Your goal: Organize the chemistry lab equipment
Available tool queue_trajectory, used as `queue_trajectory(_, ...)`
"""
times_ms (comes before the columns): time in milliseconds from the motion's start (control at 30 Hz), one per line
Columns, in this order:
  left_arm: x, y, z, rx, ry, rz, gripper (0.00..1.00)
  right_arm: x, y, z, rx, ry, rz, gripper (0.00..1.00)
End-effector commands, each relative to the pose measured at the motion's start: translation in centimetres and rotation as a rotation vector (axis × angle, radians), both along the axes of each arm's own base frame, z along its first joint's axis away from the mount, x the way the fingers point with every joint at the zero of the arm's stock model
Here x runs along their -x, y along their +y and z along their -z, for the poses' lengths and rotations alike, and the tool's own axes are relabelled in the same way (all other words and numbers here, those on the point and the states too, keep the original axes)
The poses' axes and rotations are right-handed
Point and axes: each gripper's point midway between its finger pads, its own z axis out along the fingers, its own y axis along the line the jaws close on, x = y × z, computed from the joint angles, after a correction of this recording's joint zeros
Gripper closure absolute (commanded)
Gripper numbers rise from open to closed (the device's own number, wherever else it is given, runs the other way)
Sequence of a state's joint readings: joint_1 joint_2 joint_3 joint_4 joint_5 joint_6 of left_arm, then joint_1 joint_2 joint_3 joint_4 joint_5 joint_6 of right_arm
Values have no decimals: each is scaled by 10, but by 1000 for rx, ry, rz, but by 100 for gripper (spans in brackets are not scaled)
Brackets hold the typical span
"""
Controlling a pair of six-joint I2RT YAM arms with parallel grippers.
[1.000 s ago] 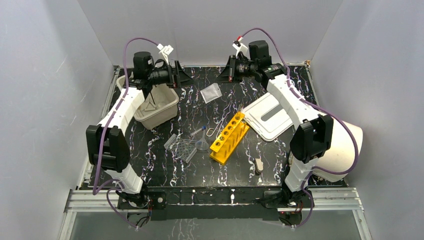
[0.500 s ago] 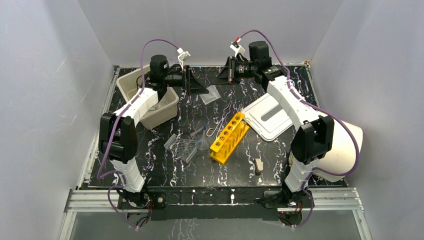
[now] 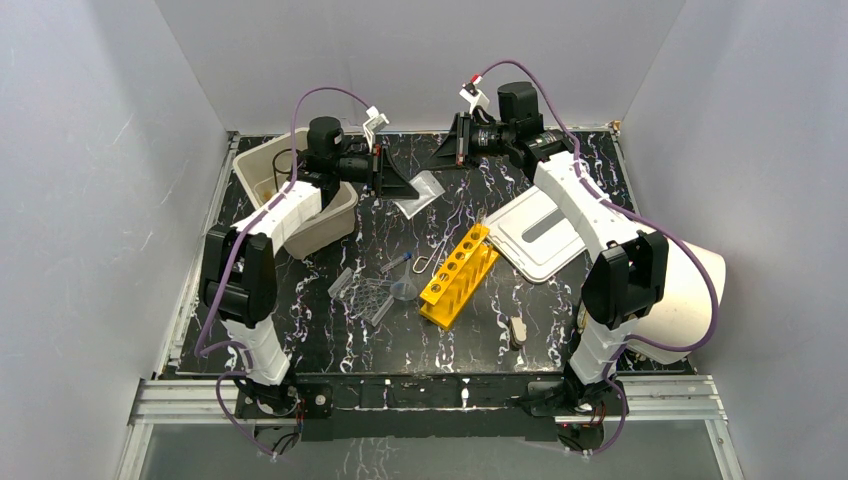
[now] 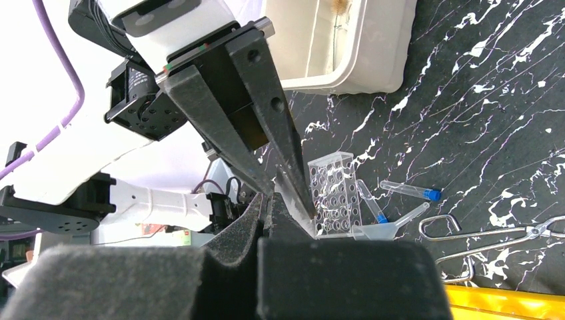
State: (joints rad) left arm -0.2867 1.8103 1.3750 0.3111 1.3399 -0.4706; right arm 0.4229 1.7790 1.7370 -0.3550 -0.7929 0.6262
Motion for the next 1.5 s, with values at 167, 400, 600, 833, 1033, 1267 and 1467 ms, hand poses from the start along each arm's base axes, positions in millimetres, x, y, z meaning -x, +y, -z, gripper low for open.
queue_trajectory(167, -4, 3, -25, -46, -111, -78, 100, -5, -7, -27, 16, -130, 48, 88)
queue_trajectory(400, -41, 49, 7, -407, -9, -527, 100, -39, -23, -32, 105, -212, 235, 30)
queue_trajectory(600, -49, 144, 18, -621, 86, -1030, 100, -64, -46, -19, 264, -264, 392, 29)
queue_trajectory(833, -50, 248, 9, -689, 224, -1444, 100, -58, -45, 10, 408, -269, 456, 31)
queue_trajectory(1033, -49, 286, 40, -781, 328, -1622, 100, -59, -47, 43, 512, -172, 522, 32)
queue_trajectory(1267, -70, 308, 74, -847, 388, -1706, 100, -55, -39, 67, 596, -168, 512, 34)
queue_trajectory(1467, -81, 327, 99, -875, 410, -1736, 100, -51, -26, 73, 623, -198, 499, 34)
